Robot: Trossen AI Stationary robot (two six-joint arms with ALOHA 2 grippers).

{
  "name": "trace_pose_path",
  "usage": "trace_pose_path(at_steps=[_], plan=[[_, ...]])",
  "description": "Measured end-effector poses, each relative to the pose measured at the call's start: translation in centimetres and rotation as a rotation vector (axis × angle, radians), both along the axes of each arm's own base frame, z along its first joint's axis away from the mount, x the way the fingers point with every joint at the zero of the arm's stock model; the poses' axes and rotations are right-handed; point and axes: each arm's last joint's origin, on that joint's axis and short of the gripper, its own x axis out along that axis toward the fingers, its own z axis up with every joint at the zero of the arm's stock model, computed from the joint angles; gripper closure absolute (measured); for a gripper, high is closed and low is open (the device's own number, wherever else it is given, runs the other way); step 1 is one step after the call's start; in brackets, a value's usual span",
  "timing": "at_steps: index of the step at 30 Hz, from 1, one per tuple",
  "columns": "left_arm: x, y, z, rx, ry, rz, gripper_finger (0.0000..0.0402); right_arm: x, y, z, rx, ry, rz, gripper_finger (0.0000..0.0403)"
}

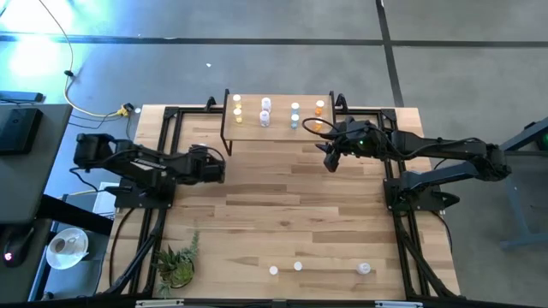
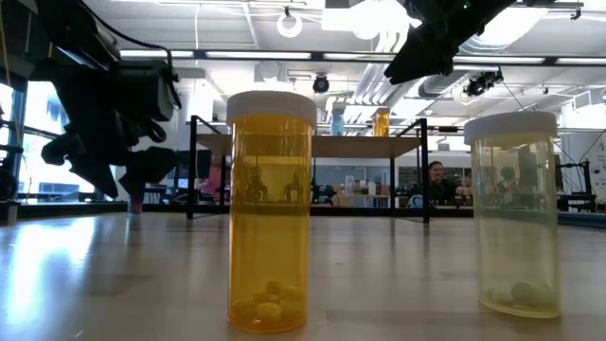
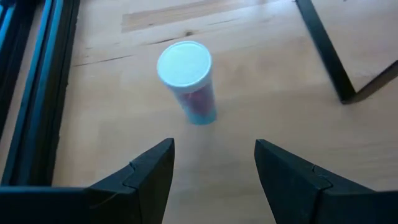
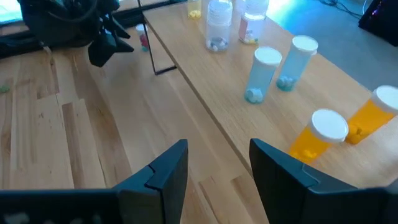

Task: Pick and place medicine bottles onto shelf by color
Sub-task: Put the blue pill bottle on the shelf aligned with the blue pill bottles

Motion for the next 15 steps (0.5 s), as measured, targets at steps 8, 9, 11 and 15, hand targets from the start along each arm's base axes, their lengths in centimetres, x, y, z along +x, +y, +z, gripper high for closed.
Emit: trace_pose_path(at_steps=[8,9,11,15], plan=[[0.0,1.3,-1.2,-0.022,0.065,0.045,0.0188,0.0,0.0,-0.1,0.02,0.001,-0.012,0.024],[-0.1,1.5,-1.3,-0.023,0.072,0.054,0.0188,0.0,0.0,-0.1,0.019,0.001,-0.012,0.024],[-0.2,1.8,-1.4,-0.024,0.088,0.065,0.0188,0.0,0.0,-0.1,0.02,0.001,-0.012,0.024],[0.0,2.5,-1.7,-0.016,0.094,0.065,0.0188,0.0,0.0,-0.1,0.019,0.001,-0.012,0.024]])
